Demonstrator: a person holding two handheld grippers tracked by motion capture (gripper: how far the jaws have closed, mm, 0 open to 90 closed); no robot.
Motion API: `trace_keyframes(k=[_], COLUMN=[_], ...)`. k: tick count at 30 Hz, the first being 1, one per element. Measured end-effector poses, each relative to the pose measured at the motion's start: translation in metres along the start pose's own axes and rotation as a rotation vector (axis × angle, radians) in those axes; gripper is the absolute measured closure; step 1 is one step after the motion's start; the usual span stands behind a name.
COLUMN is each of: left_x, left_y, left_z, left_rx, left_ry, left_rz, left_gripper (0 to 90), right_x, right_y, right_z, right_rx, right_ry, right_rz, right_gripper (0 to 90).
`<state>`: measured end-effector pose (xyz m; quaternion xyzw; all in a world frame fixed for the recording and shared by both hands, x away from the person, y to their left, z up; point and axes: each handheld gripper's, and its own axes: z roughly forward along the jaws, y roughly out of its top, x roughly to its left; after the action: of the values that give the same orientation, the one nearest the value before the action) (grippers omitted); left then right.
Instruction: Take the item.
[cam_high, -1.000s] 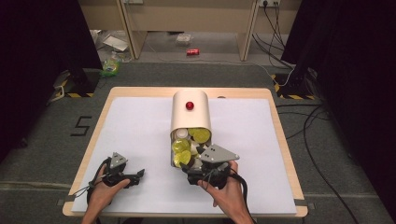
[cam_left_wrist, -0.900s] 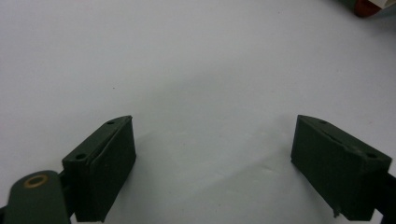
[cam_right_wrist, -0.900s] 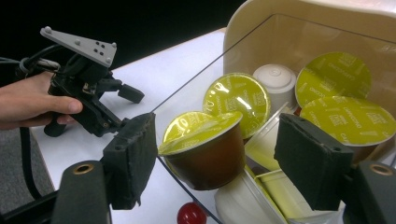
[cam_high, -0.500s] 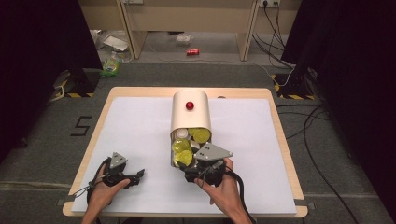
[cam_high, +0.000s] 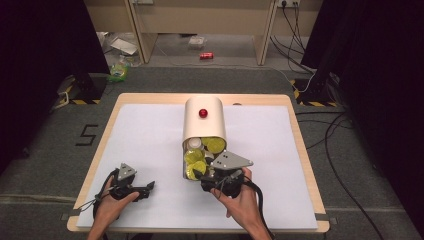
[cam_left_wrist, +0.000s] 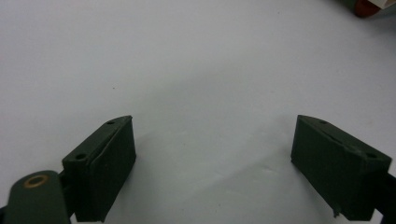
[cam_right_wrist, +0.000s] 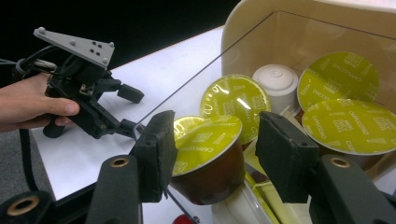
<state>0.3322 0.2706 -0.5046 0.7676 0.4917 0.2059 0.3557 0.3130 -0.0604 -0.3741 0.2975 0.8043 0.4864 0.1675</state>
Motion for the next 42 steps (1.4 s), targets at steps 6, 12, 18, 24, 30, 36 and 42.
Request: trace_keyframes(k=[6, 12, 18, 24, 30, 36, 42], left_x=[0.000, 0.000, 0.000, 0.000, 0.000, 0.000, 0.000], left_y=[0.000, 0.000, 0.000, 0.000, 0.000, 0.000, 0.000], left_z=[0.000, 0.000, 0.000, 0.000, 0.000, 0.000, 0.000], left_rx=[-0.001, 0.000, -0.001, -0.001, -0.001, -0.001, -0.001], left_ry=[-0.001, -0.001, 0.000, 0.000, 0.000, 0.001, 0.001], left_rz=[-0.001, 0.000, -0.001, 0.000, 0.000, 0.001, 0.001], left_gripper=[12.9, 13.0, 13.0, 12.9, 12.9, 12.9, 12.9], right_x=[0.000, 0.004, 0.004, 0.005, 0.004, 0.002, 0.000], right_y=[0.001, 0.000, -0.002, -0.003, -0.002, -0.001, 0.000], right_z=[-0.007, -0.012, -0.013, -0.011, -0.004, -0.001, -0.001], right_rx=[0.008, 0.024, 0.040, 0.051, 0.054, 0.053, 0.051], right_ry=[0.015, 0.031, 0.020, 0.027, 0.033, 0.043, 0.037], right_rz=[-0.011, -0.029, -0.044, -0.045, -0.028, 0.005, 0.008], right_gripper=[48.4, 48.8, 49.4, 48.1, 45.7, 44.1, 43.9])
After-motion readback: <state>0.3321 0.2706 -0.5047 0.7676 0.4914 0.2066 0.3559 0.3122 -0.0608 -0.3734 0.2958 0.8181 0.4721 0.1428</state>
